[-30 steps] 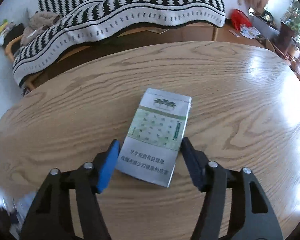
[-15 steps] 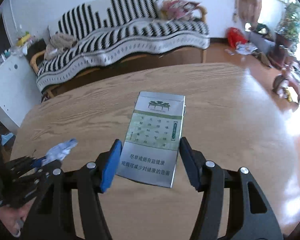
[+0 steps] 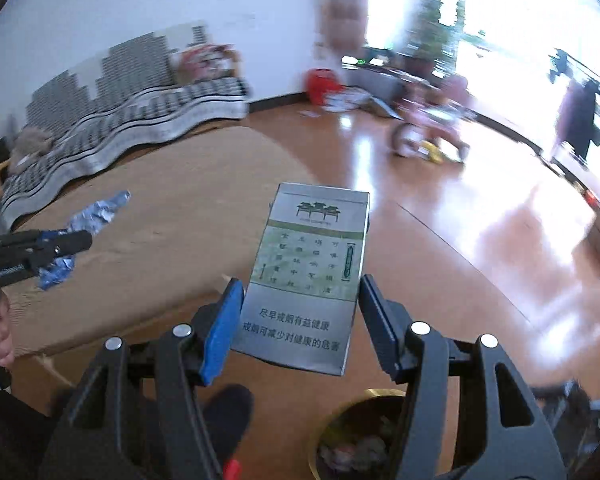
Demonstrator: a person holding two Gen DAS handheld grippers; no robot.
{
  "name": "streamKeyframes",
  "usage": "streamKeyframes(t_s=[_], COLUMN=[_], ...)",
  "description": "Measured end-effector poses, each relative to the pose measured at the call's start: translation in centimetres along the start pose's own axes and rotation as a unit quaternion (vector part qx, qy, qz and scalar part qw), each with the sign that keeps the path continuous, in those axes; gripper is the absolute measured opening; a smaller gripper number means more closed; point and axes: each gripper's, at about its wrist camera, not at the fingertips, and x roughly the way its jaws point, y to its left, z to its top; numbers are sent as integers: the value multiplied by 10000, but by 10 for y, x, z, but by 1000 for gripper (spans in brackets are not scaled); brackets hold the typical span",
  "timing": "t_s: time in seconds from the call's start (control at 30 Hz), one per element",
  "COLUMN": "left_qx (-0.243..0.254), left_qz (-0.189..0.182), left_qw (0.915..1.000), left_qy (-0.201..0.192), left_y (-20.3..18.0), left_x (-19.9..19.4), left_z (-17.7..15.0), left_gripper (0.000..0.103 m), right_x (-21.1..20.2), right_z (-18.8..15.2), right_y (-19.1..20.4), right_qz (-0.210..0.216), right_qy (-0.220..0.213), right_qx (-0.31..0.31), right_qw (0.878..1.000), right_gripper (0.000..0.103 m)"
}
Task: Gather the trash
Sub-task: 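Carry the foil wrapper and green-white pack over the bin and open both tools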
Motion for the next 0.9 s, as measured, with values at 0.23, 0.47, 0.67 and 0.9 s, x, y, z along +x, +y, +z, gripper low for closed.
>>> streamKeyframes(t_s=[0.23,0.47,0.67,0.9], left_qx=[643,991,1155,1150], left_qz=[-857,-1133,-1126,-1121], left_qw=[9924,9801,9692,9684], left_qy=[602,1291,1859,1910], left_y=[-130,-201,-213,-215], left_x=[69,135,181,186], left_z=[-23,-77,-119,-123], left_gripper=[26,26,26,26], right_x=[-28,-25,0,15], right_z=[-80,-148,-183,-186], right_y=[-113,-156,-156,-145], right_qz=[-515,-667,-546,-473], right_qy=[175,487,804,916], right_qx=[887,1454,1660,1678], right_qw=[9946,9859,9813,9804], right_gripper=[59,59,59,59])
